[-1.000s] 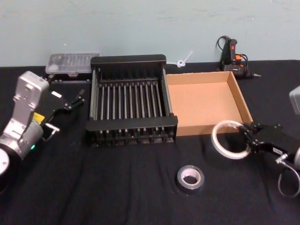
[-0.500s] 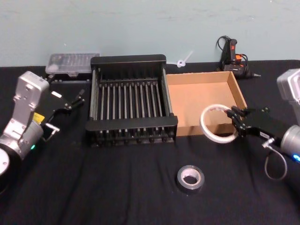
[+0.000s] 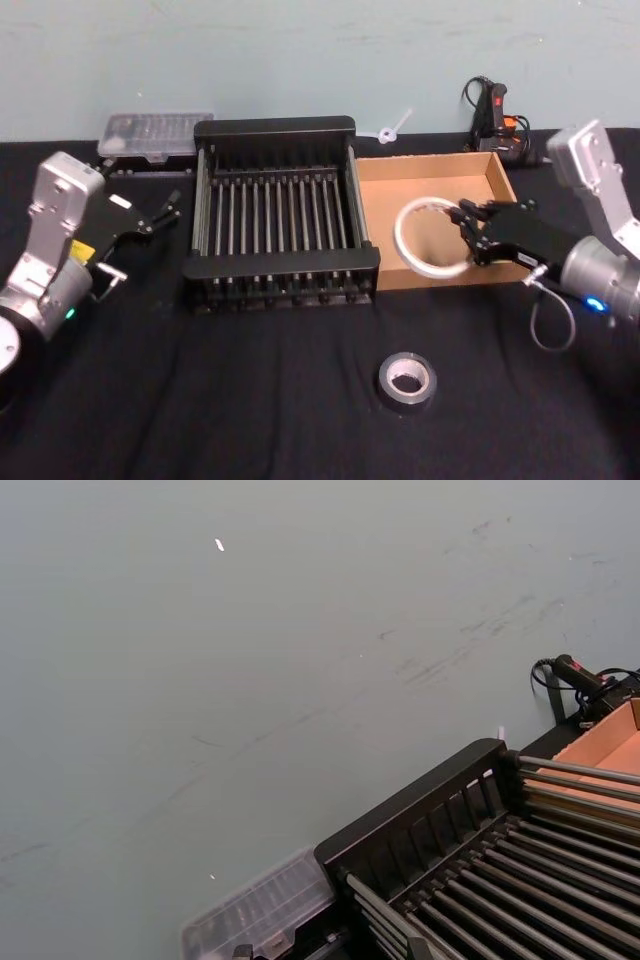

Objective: Pick up the white tape and place it into the black box , Pick up the silver tape and place it into the brown box.

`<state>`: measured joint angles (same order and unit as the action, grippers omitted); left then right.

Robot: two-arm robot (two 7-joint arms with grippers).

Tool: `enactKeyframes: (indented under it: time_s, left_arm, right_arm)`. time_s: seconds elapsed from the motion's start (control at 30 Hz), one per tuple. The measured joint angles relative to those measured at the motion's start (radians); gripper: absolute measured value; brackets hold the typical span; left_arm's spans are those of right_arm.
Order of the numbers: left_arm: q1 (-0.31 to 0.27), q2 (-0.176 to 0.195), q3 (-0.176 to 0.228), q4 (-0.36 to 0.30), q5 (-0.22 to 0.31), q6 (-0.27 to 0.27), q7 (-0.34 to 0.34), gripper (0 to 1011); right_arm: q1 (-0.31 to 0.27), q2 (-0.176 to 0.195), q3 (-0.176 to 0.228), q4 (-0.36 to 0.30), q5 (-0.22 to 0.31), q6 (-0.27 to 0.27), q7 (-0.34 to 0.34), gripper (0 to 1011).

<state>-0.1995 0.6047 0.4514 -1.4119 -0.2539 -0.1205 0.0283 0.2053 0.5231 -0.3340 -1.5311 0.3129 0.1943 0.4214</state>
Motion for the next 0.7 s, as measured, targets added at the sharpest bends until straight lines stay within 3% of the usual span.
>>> enactKeyframes:
  time_s: [0.7]
  left_arm:
    - [0.000, 0.000, 0.000, 0.000, 0.000, 0.000, 0.000, 1001]
  right_arm:
    - [0.165, -0.088, -0.088, 0.131, -0.050, -0.011, 0.045, 97]
